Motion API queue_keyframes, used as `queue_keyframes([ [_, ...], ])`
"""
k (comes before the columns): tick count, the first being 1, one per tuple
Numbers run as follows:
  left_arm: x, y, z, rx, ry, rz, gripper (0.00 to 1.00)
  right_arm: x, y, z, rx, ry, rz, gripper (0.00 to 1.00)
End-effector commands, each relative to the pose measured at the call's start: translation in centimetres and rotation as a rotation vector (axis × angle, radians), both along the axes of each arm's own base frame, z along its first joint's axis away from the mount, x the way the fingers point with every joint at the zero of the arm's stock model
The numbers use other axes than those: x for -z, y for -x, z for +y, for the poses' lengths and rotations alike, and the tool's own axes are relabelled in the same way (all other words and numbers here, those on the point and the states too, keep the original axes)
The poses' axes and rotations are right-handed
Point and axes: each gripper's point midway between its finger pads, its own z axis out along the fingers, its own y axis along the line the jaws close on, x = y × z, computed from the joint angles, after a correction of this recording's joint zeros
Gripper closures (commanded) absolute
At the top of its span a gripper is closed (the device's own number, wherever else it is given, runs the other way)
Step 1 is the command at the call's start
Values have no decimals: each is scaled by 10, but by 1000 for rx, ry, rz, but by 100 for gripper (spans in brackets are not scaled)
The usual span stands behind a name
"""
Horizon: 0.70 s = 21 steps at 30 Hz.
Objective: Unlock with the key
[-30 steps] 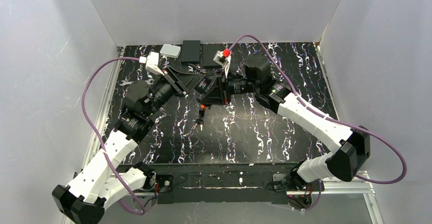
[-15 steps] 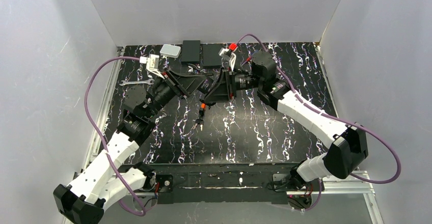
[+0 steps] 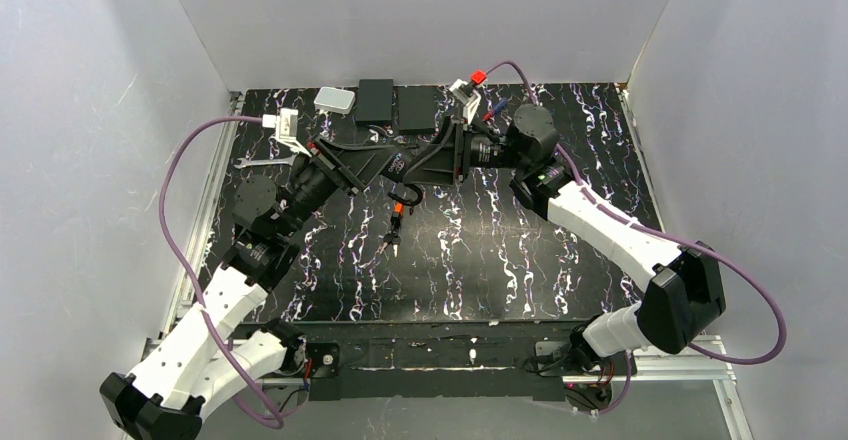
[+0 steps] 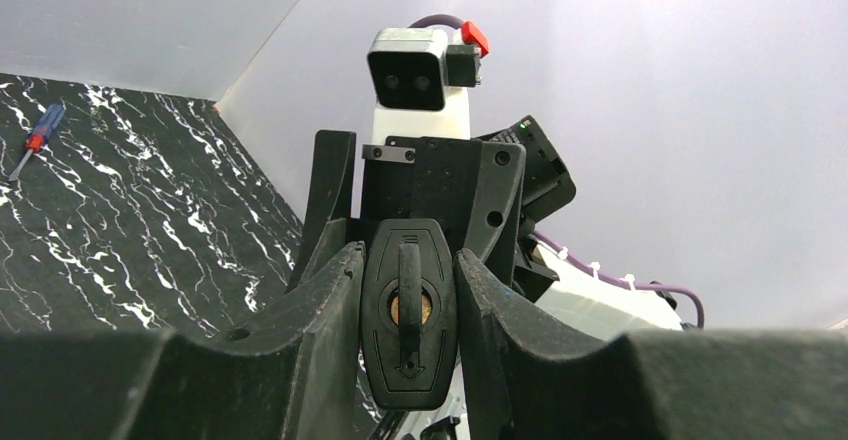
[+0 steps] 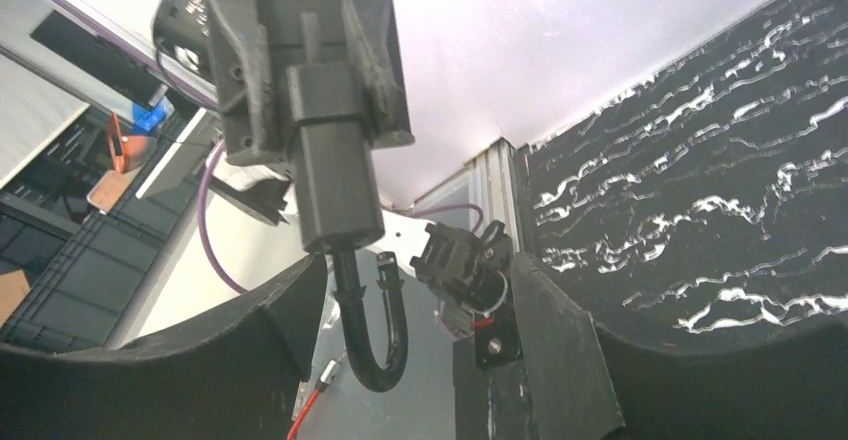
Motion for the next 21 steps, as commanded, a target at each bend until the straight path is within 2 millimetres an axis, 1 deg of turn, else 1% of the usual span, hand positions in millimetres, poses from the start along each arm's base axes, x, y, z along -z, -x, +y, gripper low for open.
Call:
queue_keyframes([
  [1, -51, 19, 17, -15, 133, -112, 100, -48, 7, 0, 9, -149, -96, 24],
  [6, -51, 21, 16, 0, 134, -109, 100, -53, 11, 10, -4, -165, -103, 24],
  [9, -49, 20, 15, 1, 133, -105, 100, -55, 18, 14, -19, -179, -112, 25],
  [14, -47, 17, 16, -11, 133, -98, 100, -61, 26, 13, -35, -196, -123, 24],
  [18, -43, 15, 16, -23, 130, -90, 100, -66, 27, 12, -38, -222, -116, 25],
  [21, -41, 14, 16, -23, 128, -88, 100, -64, 19, 16, -12, -227, -98, 29],
])
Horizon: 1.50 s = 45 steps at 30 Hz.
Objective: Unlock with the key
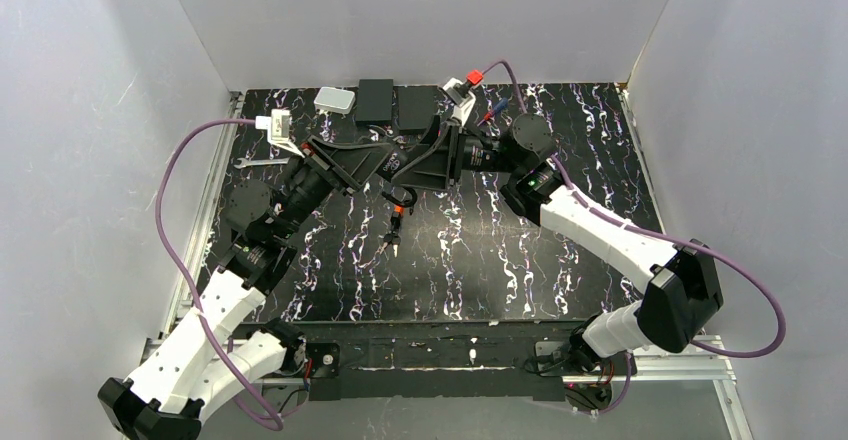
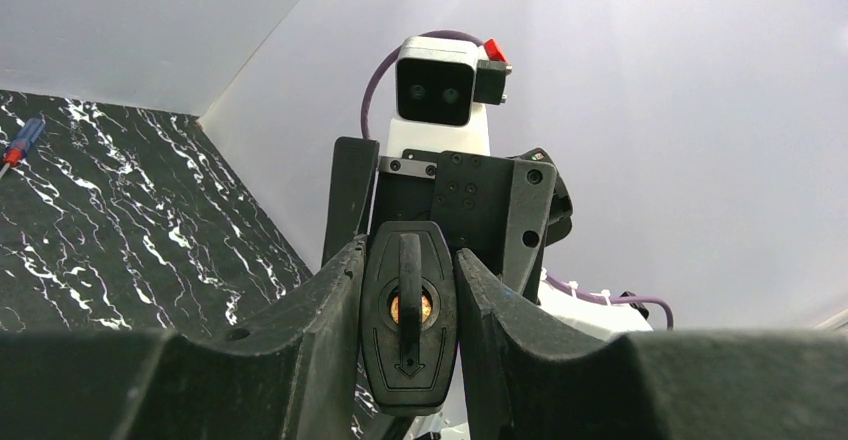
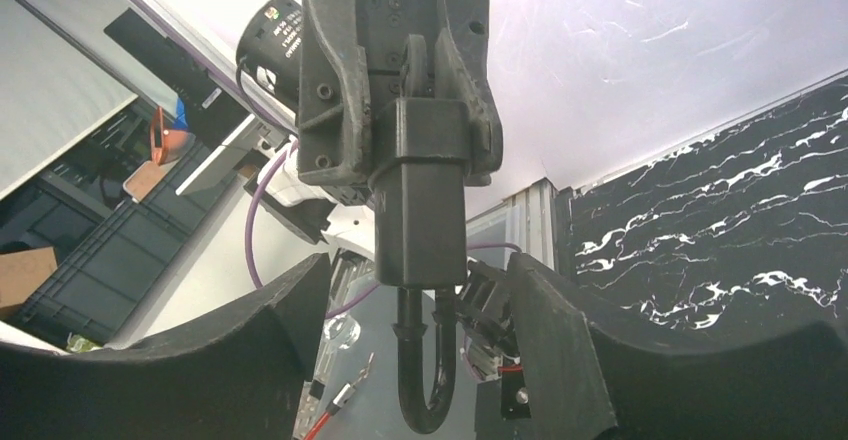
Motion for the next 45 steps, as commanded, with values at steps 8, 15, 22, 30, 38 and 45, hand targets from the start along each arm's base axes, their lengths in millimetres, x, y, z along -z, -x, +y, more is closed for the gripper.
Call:
queue_keyframes([
  [8, -20, 5, 13, -49, 68, -72, 100, -23, -16, 9, 37, -110, -12, 67],
  [15, -11, 7, 17, -71, 21, -93, 53, -7, -23, 15, 42, -58, 29, 97],
  [22, 22, 23, 38, -152, -143, -76, 2, 27, -36, 10, 171, 31, 82, 99],
  [30, 110, 42, 98, -337, -525, 258, 2, 105, -61, 4, 329, 304, 179, 99],
  [38, 162, 79, 125, -241, -916, 575, 2, 198, -94, -23, 501, 563, 327, 99],
  [45, 190, 94, 118, -163, -918, 669, 2, 242, -118, -40, 572, 632, 399, 99],
])
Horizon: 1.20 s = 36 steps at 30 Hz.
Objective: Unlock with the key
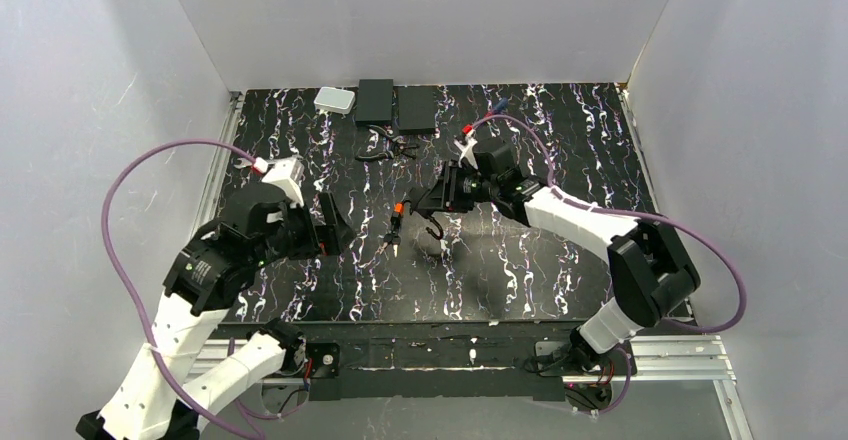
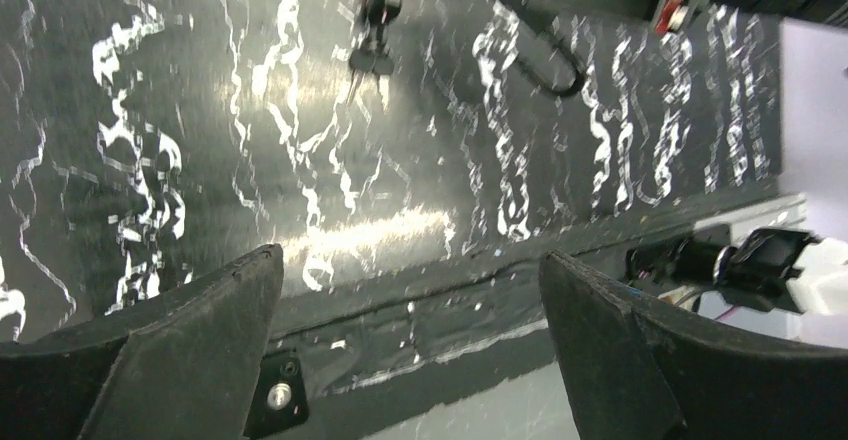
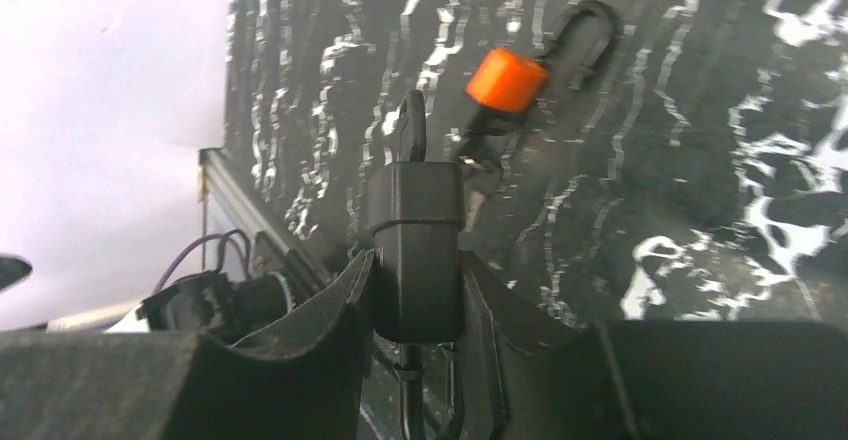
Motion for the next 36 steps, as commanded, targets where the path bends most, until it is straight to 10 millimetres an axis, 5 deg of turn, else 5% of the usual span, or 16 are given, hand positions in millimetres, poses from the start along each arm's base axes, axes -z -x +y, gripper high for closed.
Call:
queue_keyframes([
  [1, 26, 28, 12, 11, -31, 89, 2, 0, -25, -6, 60, -20, -46, 99],
  [5, 38, 29, 29, -57, -103, 120, 2, 34, -41, -19, 110, 25, 20, 99],
  [17, 52, 28, 39, -83, -162, 132, 2, 105, -63, -32, 97, 141, 181, 99],
  [29, 50, 26, 43, -118, -166, 117, 2, 130, -83, -42, 86, 152, 267, 97],
  [36, 50, 21, 41, -130, -157, 120, 2, 127, -106, -54, 75, 183, 254, 77],
])
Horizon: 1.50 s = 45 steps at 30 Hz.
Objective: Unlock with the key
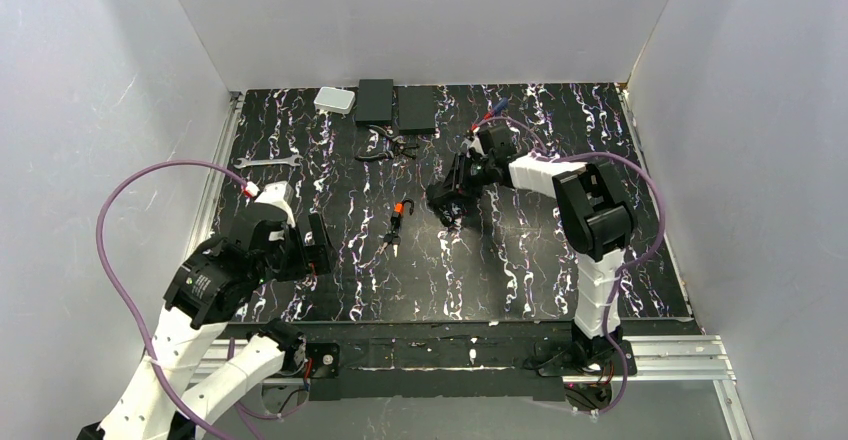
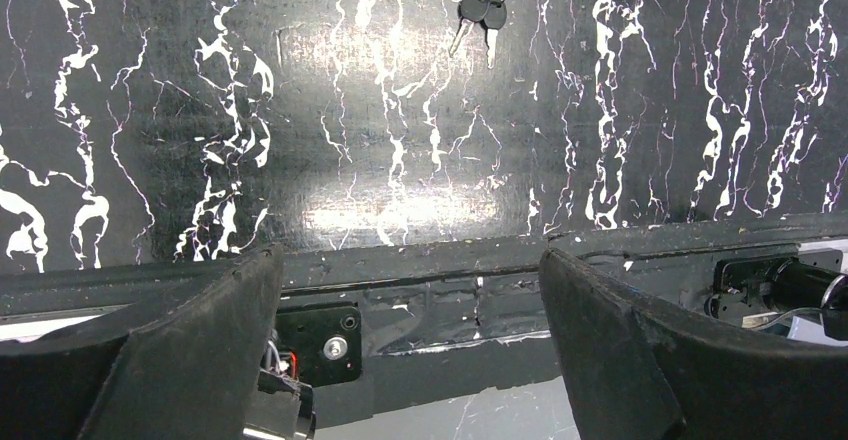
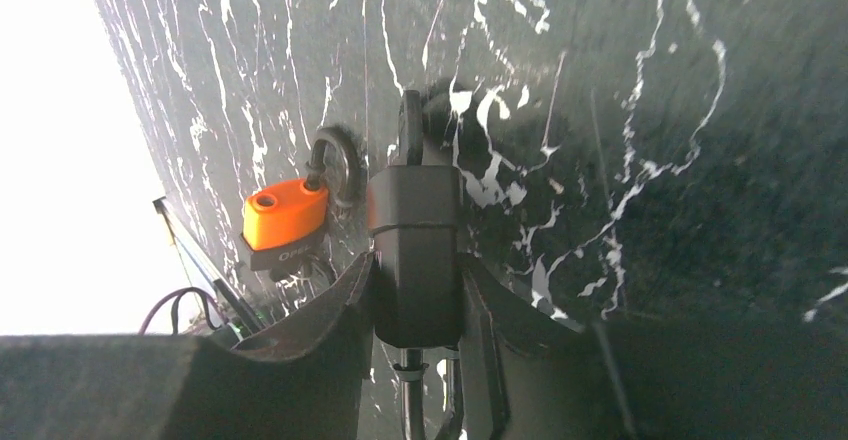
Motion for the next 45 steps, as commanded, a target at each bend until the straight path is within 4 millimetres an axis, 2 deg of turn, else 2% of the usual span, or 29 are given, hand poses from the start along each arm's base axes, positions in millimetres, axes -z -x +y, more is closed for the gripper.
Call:
queue_keyframes([
  [1, 3, -4, 2, -24, -17, 10, 2, 13, -18, -21, 12, 74, 5, 72],
  [6, 3, -10, -4, -18, -6, 9, 2, 10, -26, -30, 19, 76, 5, 48],
  [7, 3, -11, -5, -15, -4, 12, 2, 9, -28, -33, 20, 85, -1, 40],
  [9, 4, -13, -9, -5, 1, 17, 2, 6, -31, -40, 22, 111, -12, 13],
  [10, 4, -14, -11, 2, 4, 19, 2, 3, -35, -45, 25, 127, -23, 3],
  [15, 5, -18, -18, 36, 3, 34, 2, -20, -48, -75, 56, 212, -68, 2],
  [22, 4, -22, -23, 83, -10, 27, 2, -80, -52, -104, 85, 329, -220, 2],
  [26, -6, -26, -19, 103, -24, -41, 2, -127, -48, -114, 137, 328, -348, 2],
  [29, -20, -30, -14, 99, -32, -118, 2, -176, -43, -112, 185, 236, -515, 2],
  [32, -41, -33, -11, 95, -20, -187, 2, -224, -29, -115, 248, 140, -669, 2],
  [35, -58, -36, -8, 79, -19, -248, 2, -254, -6, -121, 298, 68, -728, 2],
  [37, -66, -39, -4, 66, -23, -288, 2, -262, 12, -125, 318, 39, -727, 2],
  [40, -69, -43, -5, 87, -26, -338, 2, -254, 33, -143, 427, 57, -636, 2],
  [45, -57, -59, -33, 195, -6, -316, 2, -237, 68, -149, 415, 58, -566, 2],
])
